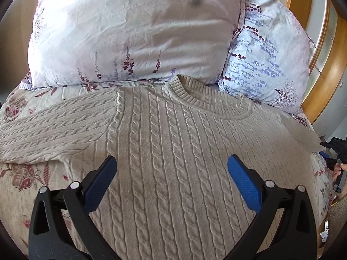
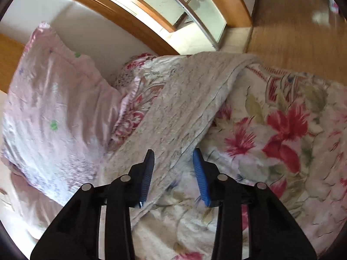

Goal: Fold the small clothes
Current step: 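Grasp the sweater sleeve cuff with the right gripper, then fold the held sleeve across the sweater body and release with the right gripper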

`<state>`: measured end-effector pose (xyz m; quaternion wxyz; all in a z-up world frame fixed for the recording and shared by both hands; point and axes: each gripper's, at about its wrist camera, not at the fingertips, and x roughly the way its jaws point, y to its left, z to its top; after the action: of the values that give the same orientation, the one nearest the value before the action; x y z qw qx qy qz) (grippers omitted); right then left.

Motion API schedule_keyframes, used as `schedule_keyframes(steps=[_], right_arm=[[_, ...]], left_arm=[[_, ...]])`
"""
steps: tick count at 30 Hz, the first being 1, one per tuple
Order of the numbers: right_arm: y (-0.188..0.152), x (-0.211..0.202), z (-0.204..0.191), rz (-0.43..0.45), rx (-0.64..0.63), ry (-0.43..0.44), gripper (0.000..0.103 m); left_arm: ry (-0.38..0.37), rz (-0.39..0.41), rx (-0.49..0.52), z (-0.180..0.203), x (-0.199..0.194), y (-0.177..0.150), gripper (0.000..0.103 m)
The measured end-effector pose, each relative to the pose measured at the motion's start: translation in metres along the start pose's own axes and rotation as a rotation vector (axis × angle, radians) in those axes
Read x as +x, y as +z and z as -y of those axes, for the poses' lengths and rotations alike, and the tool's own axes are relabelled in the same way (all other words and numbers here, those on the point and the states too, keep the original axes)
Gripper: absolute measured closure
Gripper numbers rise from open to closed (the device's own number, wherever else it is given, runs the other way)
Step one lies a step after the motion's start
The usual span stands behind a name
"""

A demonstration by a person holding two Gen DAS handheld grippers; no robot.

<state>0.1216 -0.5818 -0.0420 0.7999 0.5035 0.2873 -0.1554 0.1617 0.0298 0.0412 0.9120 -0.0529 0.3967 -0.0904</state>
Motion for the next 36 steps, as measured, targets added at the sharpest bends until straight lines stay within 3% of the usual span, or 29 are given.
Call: schedule_keyframes(steps=[3, 6, 7, 13, 17, 21, 25, 28, 33, 36], right_arm=[[-0.001, 0.004, -0.004, 0.001, -0.026, 0.004, 0.065], [0.0, 0.008, -0.003, -0.008, -0.012, -0.006, 0.089], [0.0, 0.011, -0.003, -0.006, -0.021, -0.016, 0.091], [-0.006, 0.0, -0.026, 0.066, -0.121, -0.027, 0.093], [-0.015, -0.021, -0.072, 0.127, -0.25, 0.05, 0.093], [-0.041, -0.034, -0.123, 0.128, -0.393, 0.152, 0.093], [-0.092, -0.03, -0.175, 0.051, -0.547, 0.252, 0.093], [-0.147, -0.008, -0.207, -0.087, -0.661, 0.304, 0.093], [-0.215, 0.041, -0.218, -0.283, -0.754, 0.249, 0.093], [-0.227, 0.055, -0.213, -0.325, -0.741, 0.215, 0.093]], left_arm=[[-0.013, -0.006, 0.002, 0.0, 0.007, 0.0, 0.002], [-0.008, -0.005, 0.011, 0.001, 0.01, 0.0, 0.002], [-0.008, -0.005, 0.012, 0.0, 0.011, 0.001, 0.002], [-0.007, 0.005, 0.001, -0.008, 0.011, 0.003, 0.002], [-0.02, 0.028, -0.013, -0.013, 0.008, 0.005, 0.002], [-0.029, 0.049, -0.017, -0.015, 0.003, 0.006, 0.002], [-0.033, 0.059, -0.013, -0.015, 0.0, 0.006, 0.002], [-0.036, 0.063, -0.012, -0.016, -0.003, 0.005, 0.002], [-0.041, 0.075, -0.011, -0.016, -0.009, 0.002, 0.002], [-0.051, 0.081, -0.006, -0.017, -0.012, 0.0, 0.002]])
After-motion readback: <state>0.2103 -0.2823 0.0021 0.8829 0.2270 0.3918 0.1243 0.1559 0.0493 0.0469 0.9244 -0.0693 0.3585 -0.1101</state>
